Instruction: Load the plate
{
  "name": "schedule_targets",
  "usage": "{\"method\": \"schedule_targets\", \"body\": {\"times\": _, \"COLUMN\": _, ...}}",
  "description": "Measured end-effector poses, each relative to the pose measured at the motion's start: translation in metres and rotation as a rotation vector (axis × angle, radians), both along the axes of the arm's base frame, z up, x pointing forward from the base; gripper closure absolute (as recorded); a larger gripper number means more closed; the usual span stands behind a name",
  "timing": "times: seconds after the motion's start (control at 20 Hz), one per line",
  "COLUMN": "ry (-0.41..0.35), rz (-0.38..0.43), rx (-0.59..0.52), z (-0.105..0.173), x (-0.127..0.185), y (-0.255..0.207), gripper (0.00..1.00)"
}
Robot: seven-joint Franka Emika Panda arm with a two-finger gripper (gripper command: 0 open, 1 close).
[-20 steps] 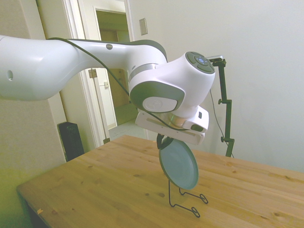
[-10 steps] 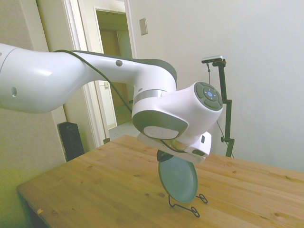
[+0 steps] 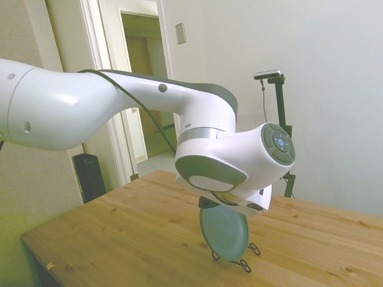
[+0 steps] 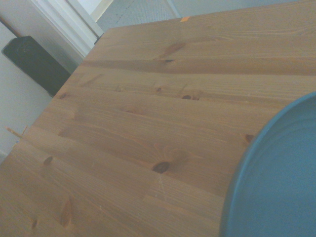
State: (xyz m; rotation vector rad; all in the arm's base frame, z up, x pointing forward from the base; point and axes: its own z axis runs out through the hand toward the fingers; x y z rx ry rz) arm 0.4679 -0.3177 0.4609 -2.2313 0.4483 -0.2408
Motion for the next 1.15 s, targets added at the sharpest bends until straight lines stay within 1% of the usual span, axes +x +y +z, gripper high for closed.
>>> {"method": "schedule_targets", "body": {"times": 0.15, "ry": 0.006, "rz": 0.0, "rx": 0.003, "z": -0.005, "x": 0.002, "y": -0.005, "gripper": 1.0}}
{"method": "schedule_targets", "body": {"times": 0.2, "ry": 0.009, "rz": 0.0, "rx": 0.004, "z": -0.007, "x": 0.002, "y": -0.006, "gripper": 0.0}}
{"method": "schedule_targets", "body": {"times": 0.65, "ry": 0.009, "rz": -0.002, "rx": 0.005, "z": -0.006, "x": 0.001, "y": -0.011, "gripper": 0.0}}
{"method": "schedule_targets", "body": {"times": 0.8, "ry": -0.003, "rz": -0.006, "rx": 0.004, "z": 0.0, "x": -0.001, "y": -0.013, "gripper": 0.0}}
{"method": "schedule_targets", "body": {"times": 0.9, "ry": -0.028, "rz": -0.008, "rx": -0.003, "z": 0.016, "x": -0.007, "y": -0.013, "gripper": 0.0}}
{"method": "schedule_targets", "body": {"times": 1.15, "ry": -0.153, "rz": -0.013, "rx": -0.033, "z": 0.093, "x": -0.05, "y": 0.001, "gripper": 0.0}}
